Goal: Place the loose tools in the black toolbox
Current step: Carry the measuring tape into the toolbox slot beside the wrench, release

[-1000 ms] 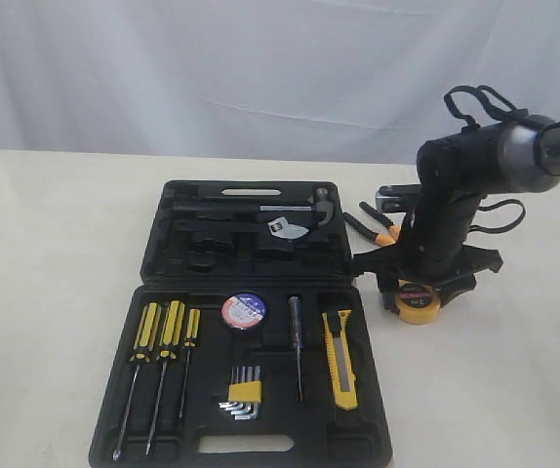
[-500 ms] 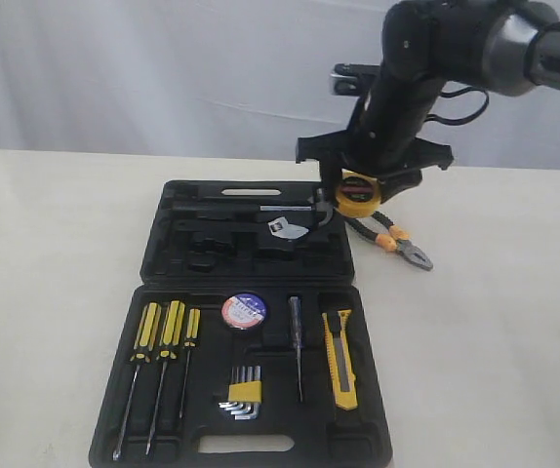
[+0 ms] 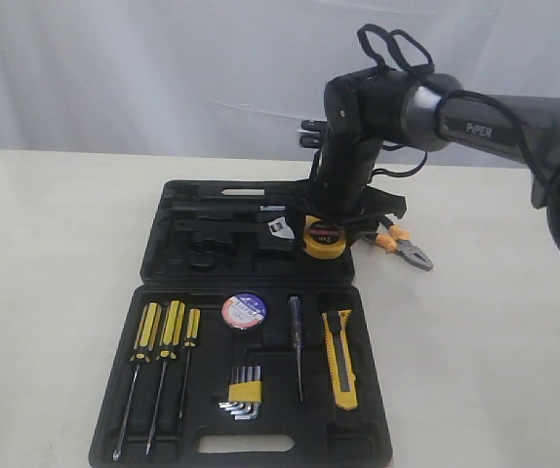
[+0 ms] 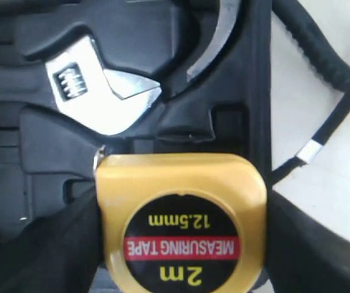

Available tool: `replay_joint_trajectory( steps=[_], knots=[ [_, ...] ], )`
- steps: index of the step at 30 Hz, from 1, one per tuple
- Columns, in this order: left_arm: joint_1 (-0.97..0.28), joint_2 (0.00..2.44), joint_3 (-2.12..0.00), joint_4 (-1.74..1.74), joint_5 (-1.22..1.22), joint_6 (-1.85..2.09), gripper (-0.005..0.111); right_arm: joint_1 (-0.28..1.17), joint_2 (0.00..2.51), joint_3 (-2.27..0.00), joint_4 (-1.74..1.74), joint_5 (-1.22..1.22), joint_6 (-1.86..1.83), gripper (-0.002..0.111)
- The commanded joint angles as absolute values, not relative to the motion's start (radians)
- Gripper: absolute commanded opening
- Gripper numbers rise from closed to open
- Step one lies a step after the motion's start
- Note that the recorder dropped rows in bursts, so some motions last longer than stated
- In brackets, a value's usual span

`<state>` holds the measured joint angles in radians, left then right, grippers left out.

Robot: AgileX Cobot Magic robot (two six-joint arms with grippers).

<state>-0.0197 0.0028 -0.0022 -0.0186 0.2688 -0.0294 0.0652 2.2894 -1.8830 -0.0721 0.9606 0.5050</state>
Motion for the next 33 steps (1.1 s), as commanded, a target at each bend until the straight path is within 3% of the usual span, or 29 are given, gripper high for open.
replay_joint_trajectory(
  steps=[1,24,27,33],
  knots=[
    [-0.022,0.000,0.000,-0.021,0.269,-0.029,0.000,0.063,2.308,-1.893,-0.088,0.933,0.519,-0.001],
    [-0.022,0.000,0.000,-0.021,0.269,-0.029,0.000,0.063,2.345,-1.893,-0.078,0.937,0.500,0.001],
    [-0.022,0.000,0.000,-0.021,0.269,-0.029,0.000,0.063,2.345,-1.893,-0.076,0.939,0.500,0.018],
    [-0.022,0.000,0.000,-0.021,0.269,-0.029,0.000,0.063,2.345,-1.893,-0.072,0.949,0.488,0.066]
  ],
)
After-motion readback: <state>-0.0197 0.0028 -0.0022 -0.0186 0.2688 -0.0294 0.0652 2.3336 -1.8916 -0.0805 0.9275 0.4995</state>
